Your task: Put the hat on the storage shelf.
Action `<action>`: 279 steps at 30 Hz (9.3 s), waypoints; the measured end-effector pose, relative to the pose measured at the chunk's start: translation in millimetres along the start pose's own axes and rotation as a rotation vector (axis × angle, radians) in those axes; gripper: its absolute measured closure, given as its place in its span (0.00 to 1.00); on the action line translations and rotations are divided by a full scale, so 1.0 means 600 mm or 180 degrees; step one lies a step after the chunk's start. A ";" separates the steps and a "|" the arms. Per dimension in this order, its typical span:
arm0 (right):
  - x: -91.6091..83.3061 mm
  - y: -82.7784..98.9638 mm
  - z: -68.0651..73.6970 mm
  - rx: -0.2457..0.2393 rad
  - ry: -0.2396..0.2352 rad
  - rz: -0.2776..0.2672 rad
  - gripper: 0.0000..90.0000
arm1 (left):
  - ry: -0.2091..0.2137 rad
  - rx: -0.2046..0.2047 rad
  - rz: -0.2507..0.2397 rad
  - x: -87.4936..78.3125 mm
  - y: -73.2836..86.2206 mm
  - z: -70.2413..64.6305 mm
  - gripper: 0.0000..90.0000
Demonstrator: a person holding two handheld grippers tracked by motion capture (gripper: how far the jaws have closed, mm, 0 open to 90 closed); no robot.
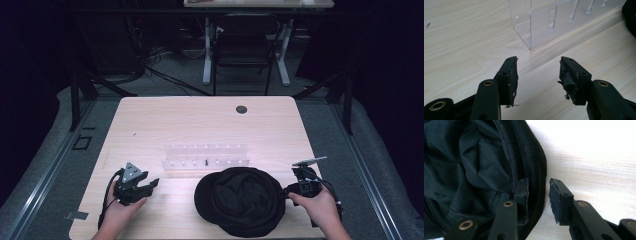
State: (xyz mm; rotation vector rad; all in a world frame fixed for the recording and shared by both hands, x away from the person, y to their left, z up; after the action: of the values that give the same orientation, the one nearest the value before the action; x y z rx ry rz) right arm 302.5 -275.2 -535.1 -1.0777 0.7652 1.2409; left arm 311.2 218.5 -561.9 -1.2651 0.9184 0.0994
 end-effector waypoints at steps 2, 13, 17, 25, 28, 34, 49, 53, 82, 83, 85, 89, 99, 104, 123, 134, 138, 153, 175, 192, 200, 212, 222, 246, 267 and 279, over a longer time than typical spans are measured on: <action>0.002 -0.001 0.001 -0.0005 -0.0017 0.0060 0.78 | 0.0002 0.0000 0.0001 0.000 0.000 0.000 0.54; 0.018 -0.006 -0.003 0.0031 -0.0047 0.0215 0.79 | -0.0002 0.0011 0.0011 0.000 0.000 0.001 0.54; 0.021 -0.007 -0.002 0.0077 -0.0099 0.0187 0.83 | -0.0004 0.0004 0.0007 0.000 0.000 0.000 0.54; 0.017 -0.010 0.004 -0.0035 -0.0091 0.0287 0.92 | -0.0011 0.0007 0.0016 0.001 0.000 0.000 0.54; 0.016 -0.011 0.004 -0.0045 -0.0120 0.0297 0.94 | -0.0011 0.0026 0.0029 0.000 0.001 0.001 0.54; 0.012 -0.012 0.002 -0.0064 -0.0172 0.0339 0.95 | -0.0011 0.0011 0.0028 0.001 0.001 0.002 0.54; -0.005 -0.018 0.011 -0.0036 -0.0240 0.0259 0.97 | -0.0009 -0.0013 0.0027 0.002 0.001 0.002 0.54; -0.014 -0.019 0.013 -0.0037 -0.0318 0.0259 0.97 | -0.0010 -0.0013 0.0028 0.003 0.001 0.002 0.54; -0.097 -0.037 0.051 -0.0168 -0.0163 0.0292 0.97 | -0.0011 -0.0005 0.0037 0.003 0.002 0.001 0.54; -0.097 -0.037 0.055 -0.0099 -0.0174 0.0214 0.97 | -0.0012 -0.0015 0.0036 0.003 0.002 0.001 0.54; -0.103 -0.037 0.058 -0.0088 -0.0159 0.0200 0.97 | -0.0012 -0.0011 0.0036 0.003 0.002 0.001 0.54; -0.118 -0.039 0.060 -0.0175 -0.0140 0.0281 0.97 | -0.0012 -0.0011 0.0039 0.003 0.002 0.001 0.54; -0.142 -0.042 0.075 -0.0210 0.0055 0.0255 0.97 | -0.0017 -0.0011 0.0038 0.003 0.002 0.000 0.54; -0.156 -0.046 0.081 -0.0236 0.0073 0.0277 0.97 | -0.0016 -0.0006 0.0038 0.003 0.002 0.000 0.54; -0.214 -0.057 0.113 -0.0229 -0.0101 0.0180 0.98 | -0.0015 0.0019 0.0056 0.003 0.002 0.000 0.54; -0.250 -0.067 0.128 -0.0259 -0.0234 0.0040 0.98 | -0.0003 -0.0008 0.0052 0.005 0.003 -0.002 0.54; -0.261 -0.071 0.130 -0.0226 -0.0359 0.0025 0.98 | -0.0004 0.0007 0.0054 0.004 0.002 -0.001 0.54; -0.292 -0.085 0.122 0.0019 -0.0886 -0.0202 0.98 | -0.0004 0.0004 0.0057 0.005 0.002 -0.001 0.54; -0.332 -0.122 0.119 0.0124 -0.1503 -0.0639 0.97 | -0.0001 0.0005 0.0052 0.005 0.002 -0.001 0.54; -0.350 -0.161 0.149 0.0109 -0.1722 -0.0846 0.97 | 0.0004 0.0015 0.0048 0.005 0.002 0.000 0.54; -0.341 -0.179 0.171 0.0085 -0.1774 -0.0831 0.97 | 0.0006 0.0020 0.0047 0.005 0.002 0.001 0.54; -0.326 -0.209 0.206 0.0077 -0.1861 -0.0845 0.97 | 0.0014 0.0006 0.0049 0.006 0.002 0.001 0.54; -0.311 -0.233 0.235 0.0059 -0.1900 -0.0843 0.97 | 0.0030 0.0002 0.0059 0.005 0.001 0.003 0.54; -0.261 -0.288 0.277 0.0182 -0.1810 -0.1076 0.97 | 0.0046 0.0020 0.0043 0.003 0.000 0.002 0.54; -0.227 -0.282 0.296 0.0143 -0.1890 -0.1000 0.97 | 0.0079 0.0052 -0.0130 -0.009 -0.022 -0.013 0.54; -0.212 -0.274 0.323 0.0121 -0.2026 -0.0928 0.96 | 0.0419 0.0215 -0.0302 -0.006 -0.079 -0.059 0.63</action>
State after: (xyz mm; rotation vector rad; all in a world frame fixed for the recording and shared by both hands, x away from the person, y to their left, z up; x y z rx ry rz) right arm 419.4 -135.9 -316.8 -0.6676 0.1369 1.2106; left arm 315.1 173.7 -523.3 -1.2615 0.9651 -0.0900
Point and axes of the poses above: each handheld gripper's, and its own axes: x roughly forward along the jaws, y roughly out of its underside, z roughly to its left, the point moved 2 cm from there along x, roughly forward along the jaws
